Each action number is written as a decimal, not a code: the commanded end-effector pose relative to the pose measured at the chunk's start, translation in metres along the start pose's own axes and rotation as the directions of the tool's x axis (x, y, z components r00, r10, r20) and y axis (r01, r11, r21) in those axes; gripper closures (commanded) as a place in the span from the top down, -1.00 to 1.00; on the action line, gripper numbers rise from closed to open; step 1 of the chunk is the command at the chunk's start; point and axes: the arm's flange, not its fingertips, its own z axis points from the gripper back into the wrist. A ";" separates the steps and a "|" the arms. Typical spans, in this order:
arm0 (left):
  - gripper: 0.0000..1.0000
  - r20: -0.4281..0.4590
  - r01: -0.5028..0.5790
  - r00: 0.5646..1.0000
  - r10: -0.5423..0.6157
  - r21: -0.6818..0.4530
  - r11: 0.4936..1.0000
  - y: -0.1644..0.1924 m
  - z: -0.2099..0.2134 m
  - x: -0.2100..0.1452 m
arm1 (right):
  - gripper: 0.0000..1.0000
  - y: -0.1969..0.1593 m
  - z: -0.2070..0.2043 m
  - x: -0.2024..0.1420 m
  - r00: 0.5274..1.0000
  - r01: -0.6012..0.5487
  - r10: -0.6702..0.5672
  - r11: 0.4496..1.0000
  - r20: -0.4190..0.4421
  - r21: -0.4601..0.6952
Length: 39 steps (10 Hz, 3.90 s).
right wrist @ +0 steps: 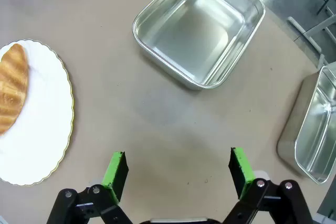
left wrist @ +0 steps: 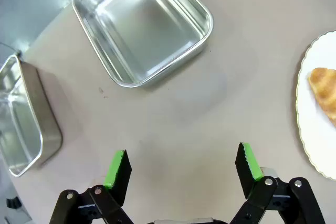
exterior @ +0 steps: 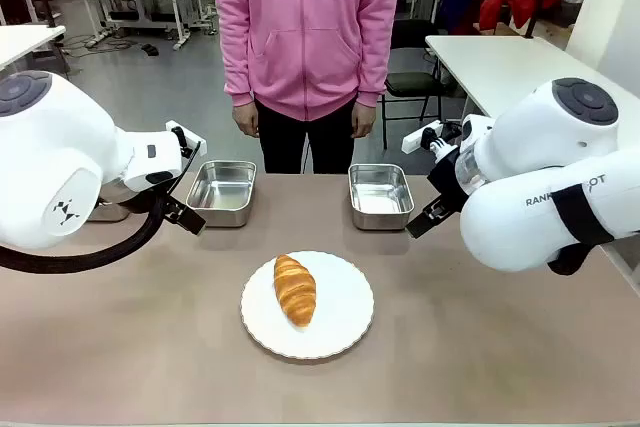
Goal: Place the bread in the container.
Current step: Place the Butter Roll into the Airtight Container indicated by the human.
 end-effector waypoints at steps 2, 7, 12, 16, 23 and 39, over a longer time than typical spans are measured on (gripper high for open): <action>1.00 0.000 0.000 1.000 0.000 0.000 1.000 0.000 0.000 0.000 | 1.00 0.000 0.000 0.000 1.000 0.000 0.000 1.000 0.001 0.000; 1.00 0.000 0.000 1.000 0.000 0.000 1.000 0.000 0.000 0.000 | 1.00 0.000 0.000 0.000 1.000 0.000 0.000 1.000 0.001 0.000; 1.00 0.060 0.023 0.998 -0.017 -0.098 0.995 0.010 0.024 0.011 | 1.00 -0.013 0.017 0.013 1.000 0.000 0.000 1.000 0.022 0.015; 1.00 0.143 0.076 0.989 -0.042 -0.242 0.967 0.097 0.135 0.036 | 1.00 -0.102 0.105 0.038 0.992 0.005 -0.020 0.992 0.121 0.125; 1.00 0.373 0.492 0.854 -0.362 -0.359 0.793 0.243 0.220 0.006 | 1.00 -0.273 0.165 -0.011 0.951 -0.029 -0.104 0.907 0.290 0.421; 1.00 0.462 0.321 0.880 -0.110 -0.410 0.854 0.252 0.286 0.023 | 1.00 -0.318 0.217 -0.014 0.851 -0.054 -0.159 0.921 0.500 0.385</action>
